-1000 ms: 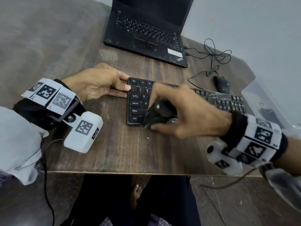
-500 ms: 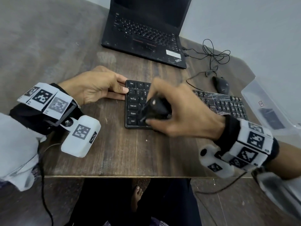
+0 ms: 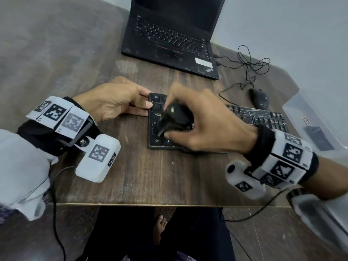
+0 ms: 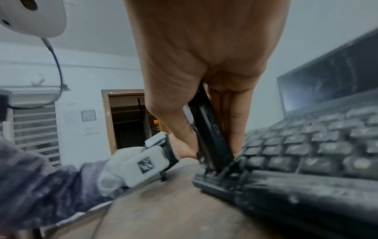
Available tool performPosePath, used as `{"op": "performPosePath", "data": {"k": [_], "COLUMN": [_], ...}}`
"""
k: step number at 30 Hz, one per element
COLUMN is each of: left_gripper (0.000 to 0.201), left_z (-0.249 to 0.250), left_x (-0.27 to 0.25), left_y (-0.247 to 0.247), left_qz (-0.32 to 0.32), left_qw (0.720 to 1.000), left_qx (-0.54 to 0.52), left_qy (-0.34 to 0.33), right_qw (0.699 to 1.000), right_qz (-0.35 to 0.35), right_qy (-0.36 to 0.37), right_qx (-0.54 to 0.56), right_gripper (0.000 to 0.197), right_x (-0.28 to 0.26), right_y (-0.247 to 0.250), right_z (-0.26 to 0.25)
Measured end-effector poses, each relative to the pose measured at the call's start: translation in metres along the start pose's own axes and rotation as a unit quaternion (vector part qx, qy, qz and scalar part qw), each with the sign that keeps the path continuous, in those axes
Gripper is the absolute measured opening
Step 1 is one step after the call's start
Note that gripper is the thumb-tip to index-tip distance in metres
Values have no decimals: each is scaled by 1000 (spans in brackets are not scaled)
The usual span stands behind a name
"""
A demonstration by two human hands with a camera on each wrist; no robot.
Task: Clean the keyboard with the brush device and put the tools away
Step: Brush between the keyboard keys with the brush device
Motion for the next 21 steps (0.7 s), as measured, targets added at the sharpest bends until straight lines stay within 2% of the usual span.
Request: {"op": "performPosePath", "data": {"k": [2, 3, 6, 7, 11, 14, 16, 19, 21], "left_gripper": [30, 30, 30, 30, 32, 31, 30, 29, 29], "left_z": [0, 1, 3, 2, 1, 1, 1, 1, 1], "left_x": [0, -1, -2, -3, -1, 1, 1, 1, 1], "left_y": [1, 0, -1, 0, 1, 1, 2, 2, 2], "left_qz": [-1, -2, -5, -7, -12, -8, -10, -9, -5], "left_qw": [1000, 1000, 1000, 1000, 1000, 1000, 1000, 1000, 1000], "left_qx": [-2, -3, -5, -7, -12, -9, -10, -7, -9], "left_qy": [0, 0, 3, 4, 2, 0, -2, 0, 1], "right_qw": [996, 997, 998, 997, 999, 990, 986, 995, 993], "right_qz": [-77, -71, 40, 47, -7, 76, 107, 54, 59], "right_qy": [22, 17, -41, -50, -36, -100, -114, -81, -91], "right_qx": [26, 14, -39, -40, -17, -60, -61, -20, -34], "right_gripper": [35, 35, 39, 40, 39, 41, 42, 38, 37], "right_x": [-9, -9, -6, -9, -35, -31, -35, -58, -63], "right_y": [-4, 0, 23, 25, 16, 29, 28, 10, 11], "right_z": [-4, -1, 20, 23, 15, 25, 24, 9, 13]}}
Point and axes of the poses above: each hand's wrist, its own x-axis towards the middle knuckle, its own y-axis out of the back of the hand, z = x × y, the point moved 2 cm from there along x, towards the middle knuckle, and after that the axes turned 3 degrees about z, right-handed, at the moved point
